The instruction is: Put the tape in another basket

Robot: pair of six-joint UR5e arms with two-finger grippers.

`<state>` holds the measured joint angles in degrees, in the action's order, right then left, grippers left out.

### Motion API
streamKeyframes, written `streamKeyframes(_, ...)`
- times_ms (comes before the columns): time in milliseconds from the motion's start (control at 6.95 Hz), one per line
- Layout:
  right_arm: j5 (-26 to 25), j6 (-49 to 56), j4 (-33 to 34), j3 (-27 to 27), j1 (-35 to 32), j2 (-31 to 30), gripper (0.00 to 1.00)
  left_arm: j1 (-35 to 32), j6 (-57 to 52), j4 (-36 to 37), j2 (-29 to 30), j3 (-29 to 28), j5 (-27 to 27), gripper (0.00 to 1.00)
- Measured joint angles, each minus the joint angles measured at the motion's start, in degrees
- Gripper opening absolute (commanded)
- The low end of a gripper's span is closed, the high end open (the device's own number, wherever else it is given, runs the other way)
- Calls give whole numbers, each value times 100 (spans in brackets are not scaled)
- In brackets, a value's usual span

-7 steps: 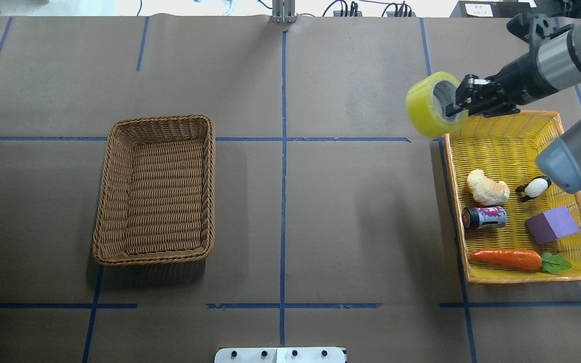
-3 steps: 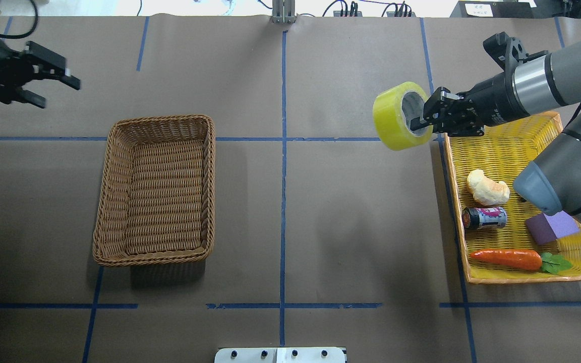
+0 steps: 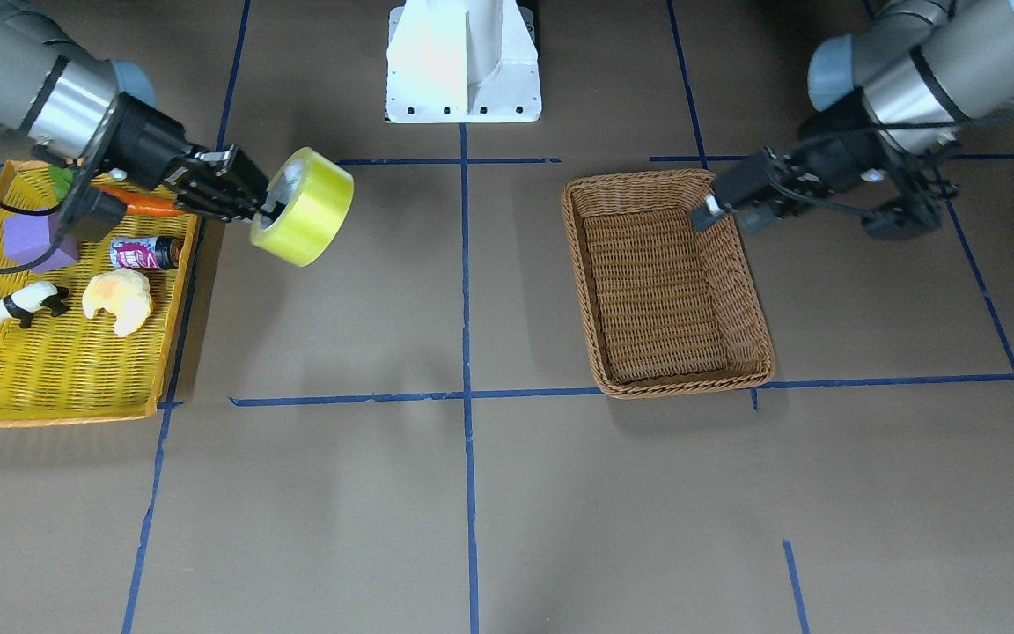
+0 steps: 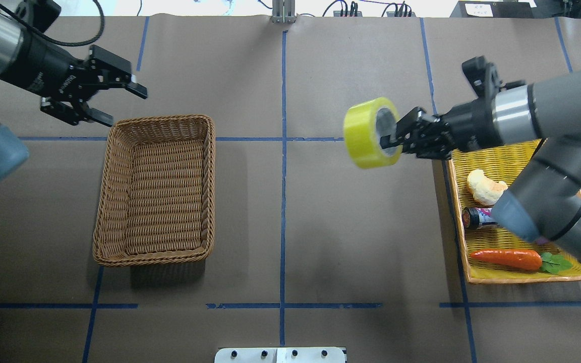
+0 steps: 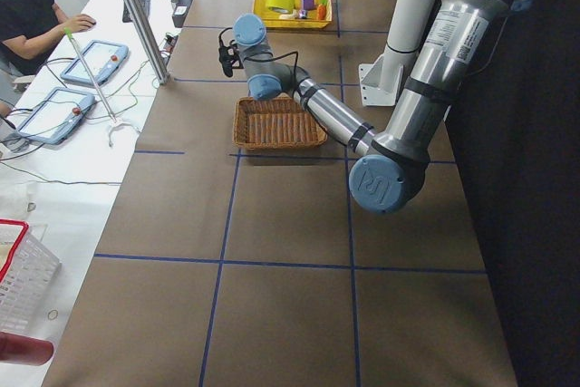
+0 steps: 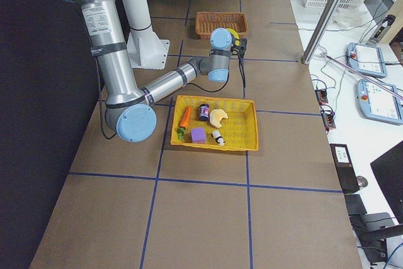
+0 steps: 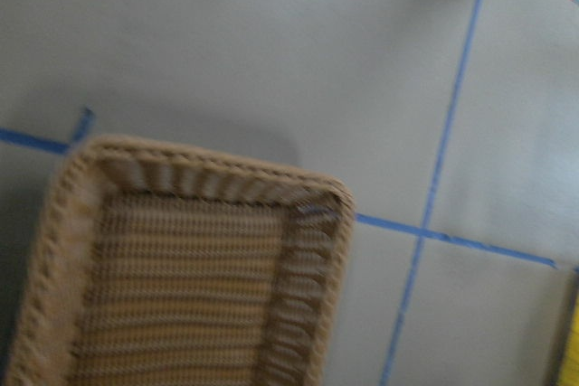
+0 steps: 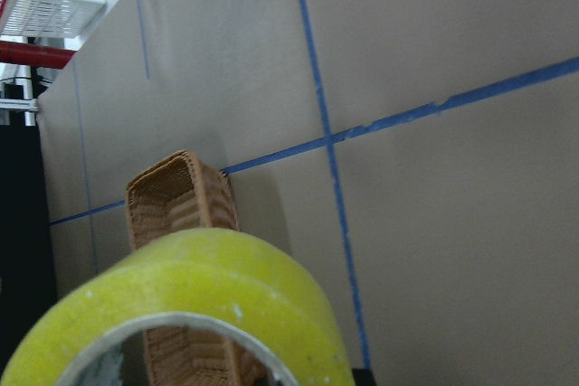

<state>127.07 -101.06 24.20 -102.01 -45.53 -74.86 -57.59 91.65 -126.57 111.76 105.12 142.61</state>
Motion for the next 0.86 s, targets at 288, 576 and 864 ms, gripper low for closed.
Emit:
streamKeyframes(288, -1442, -525, -471, -359, 1037, 8, 1, 621, 1675, -1261, 45, 207, -789, 100)
streamKeyframes(576, -1910, -757, -555, -739, 1430, 107, 1, 1222, 3633, -3019, 28, 164, -1721, 100)
streamKeyframes(864, -1906, -862, -561, -899, 1497, 267, 0, 1547, 4957, -4507, -17, 48, -2560, 100)
